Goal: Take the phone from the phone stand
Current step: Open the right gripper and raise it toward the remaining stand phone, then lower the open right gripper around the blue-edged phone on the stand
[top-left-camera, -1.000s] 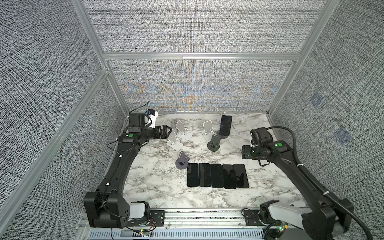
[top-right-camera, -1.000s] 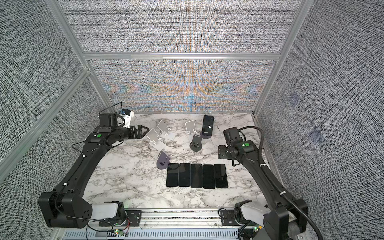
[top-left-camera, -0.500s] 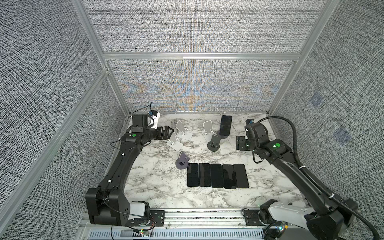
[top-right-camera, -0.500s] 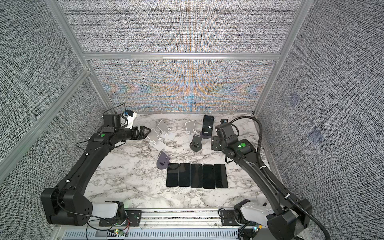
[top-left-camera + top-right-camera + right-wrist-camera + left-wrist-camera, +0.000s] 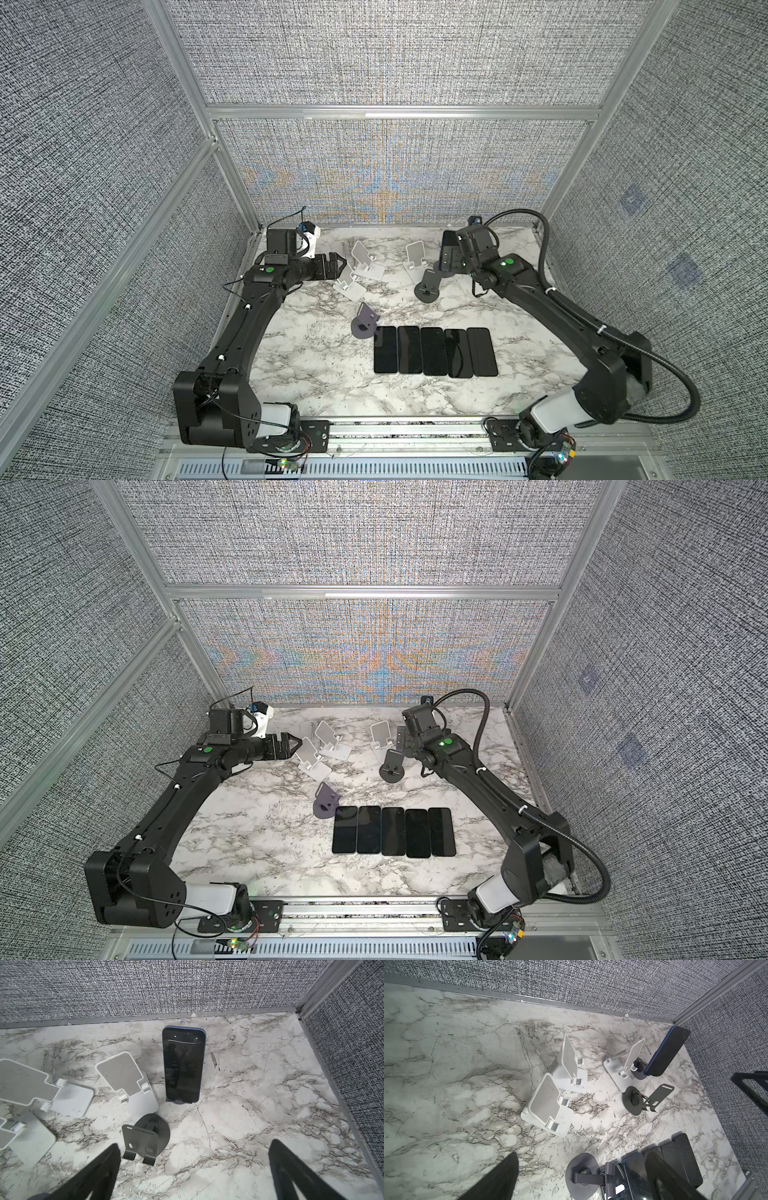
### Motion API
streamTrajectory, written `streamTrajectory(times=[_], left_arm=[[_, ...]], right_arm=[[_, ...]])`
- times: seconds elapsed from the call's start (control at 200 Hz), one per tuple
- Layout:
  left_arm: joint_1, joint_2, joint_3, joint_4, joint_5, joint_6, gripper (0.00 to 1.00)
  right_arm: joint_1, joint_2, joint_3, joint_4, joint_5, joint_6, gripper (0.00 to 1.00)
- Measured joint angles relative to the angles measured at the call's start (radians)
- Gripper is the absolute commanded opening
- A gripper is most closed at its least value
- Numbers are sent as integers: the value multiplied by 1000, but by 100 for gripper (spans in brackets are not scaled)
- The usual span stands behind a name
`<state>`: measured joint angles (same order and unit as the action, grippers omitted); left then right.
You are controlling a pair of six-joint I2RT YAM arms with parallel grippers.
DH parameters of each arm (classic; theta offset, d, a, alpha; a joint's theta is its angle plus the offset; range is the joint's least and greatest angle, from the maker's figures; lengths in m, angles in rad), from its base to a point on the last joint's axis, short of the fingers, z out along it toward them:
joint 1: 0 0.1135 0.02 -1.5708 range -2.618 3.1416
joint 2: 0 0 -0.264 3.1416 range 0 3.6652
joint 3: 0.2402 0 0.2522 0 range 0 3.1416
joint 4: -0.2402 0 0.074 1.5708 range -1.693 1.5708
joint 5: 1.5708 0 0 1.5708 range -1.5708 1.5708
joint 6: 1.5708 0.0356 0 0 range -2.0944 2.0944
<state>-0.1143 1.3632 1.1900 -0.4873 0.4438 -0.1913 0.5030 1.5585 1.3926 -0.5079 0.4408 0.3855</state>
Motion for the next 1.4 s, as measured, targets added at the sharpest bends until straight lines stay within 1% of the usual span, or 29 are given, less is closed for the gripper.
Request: streamTrajectory(times=[0.135,0.325,0.355,0.405,0.425,0.44,0.47,0.535,0.61,0.66,0.72,0.775,0.79,0.97,1.401], left_arm=[[0,0,0,0,0,0,95],[1,0,0,0,-1,0,96],[1,0,0,0,-1,0,95],[1,0,0,0,-2,0,95],[1,0,0,0,-3,0,95],[1,0,0,0,-4,0,95],[1,1,0,0,-4,0,95],[1,2,0,0,-4,0,96],[1,2,0,0,-4,0,96],[1,3,0,0,-4,0,95],[1,5,0,0,-6,0,95],[1,8,0,-1,-8,0,95],[2,8,0,-1,-8,0,95],[4,13,1,-2,-16,1,96],[4,15,1,-5,-19,4,95]], right_arm=[[-4,100,60,6,4,0,99],[-20,199,102,20,32,-4,99],[-27,212,105,24,29,-5,93],[-44,233,107,31,8,-9,78],[-53,240,106,35,-10,-8,68],[-60,245,105,41,-23,-9,66],[-73,251,97,54,-49,-8,65],[-97,261,65,103,-103,-3,66],[-104,272,30,150,-110,-20,72],[-103,283,24,165,-131,-27,82],[-104,298,34,182,-142,-27,89],[-106,317,61,180,-147,-30,98],[-106,321,71,177,-147,-29,99],[-101,363,148,150,-126,-34,99],[-114,446,214,135,-90,-28,99]])
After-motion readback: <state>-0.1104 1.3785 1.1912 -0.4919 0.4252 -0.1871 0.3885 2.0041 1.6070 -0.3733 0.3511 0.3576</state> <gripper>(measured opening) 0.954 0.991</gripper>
